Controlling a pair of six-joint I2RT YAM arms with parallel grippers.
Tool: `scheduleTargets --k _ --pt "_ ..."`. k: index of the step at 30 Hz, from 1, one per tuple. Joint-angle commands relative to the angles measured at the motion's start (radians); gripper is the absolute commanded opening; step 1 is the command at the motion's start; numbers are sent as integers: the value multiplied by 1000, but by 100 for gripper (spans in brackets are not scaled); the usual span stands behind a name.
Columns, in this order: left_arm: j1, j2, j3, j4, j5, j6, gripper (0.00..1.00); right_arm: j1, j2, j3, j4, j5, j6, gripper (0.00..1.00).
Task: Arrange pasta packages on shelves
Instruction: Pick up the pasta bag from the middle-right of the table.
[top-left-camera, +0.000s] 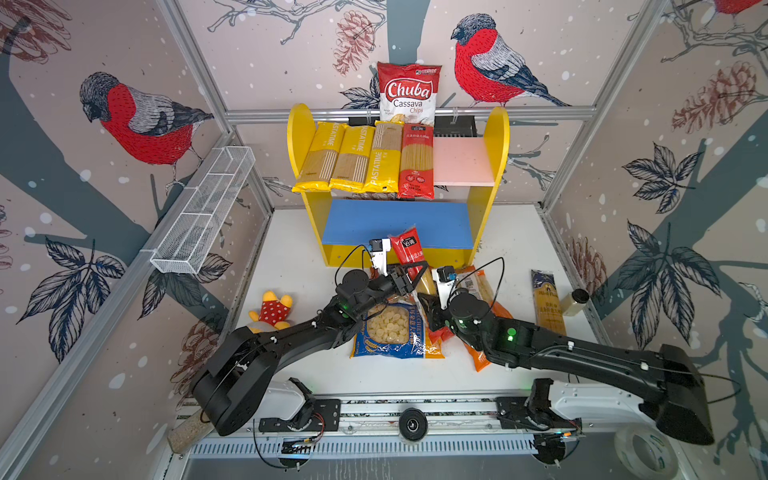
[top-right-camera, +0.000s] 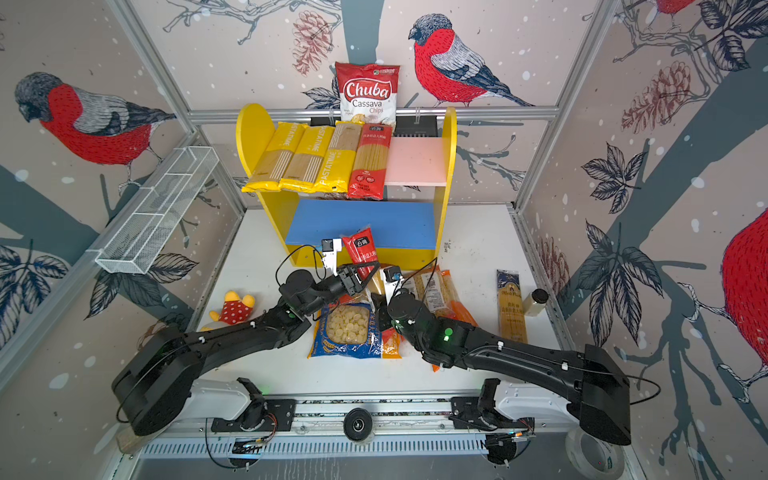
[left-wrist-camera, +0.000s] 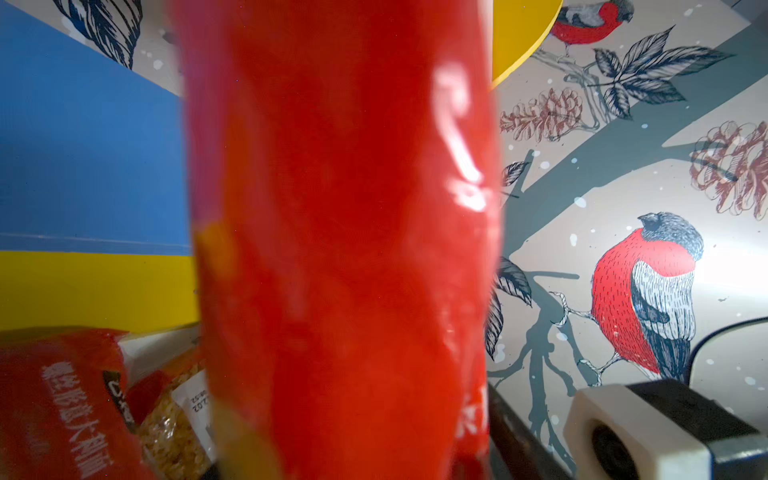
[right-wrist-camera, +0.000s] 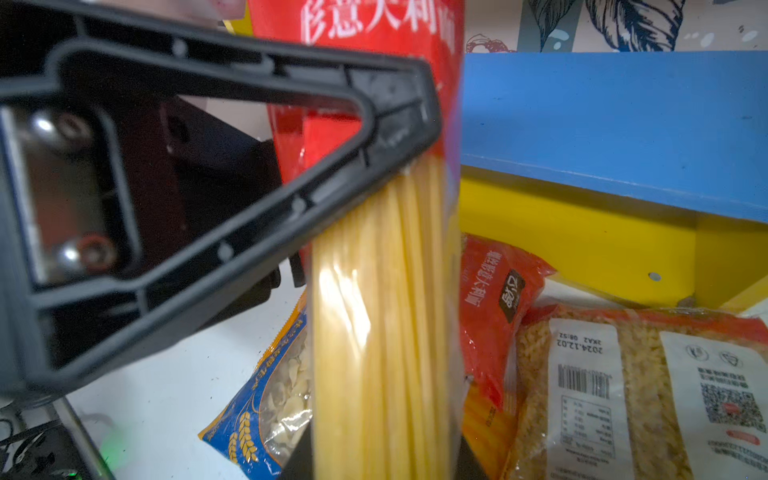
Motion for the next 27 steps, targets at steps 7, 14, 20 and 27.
scheduleTargets --k 7,14,20,27 --pt "22 -13 -20 124 63 -24 30 -24 24 -5 169 -58 -31 56" --pt "52 -67 -39 123 93 -23 19 -229 -10 -47 157 -481 2 85" --pt "130 -167 -78 130 164 -9 14 -473 -97 -107 188 -907 47 94" --pt "157 -290 -61 80 232 58 15 -634 -150 -130 163 -1199 34 94"
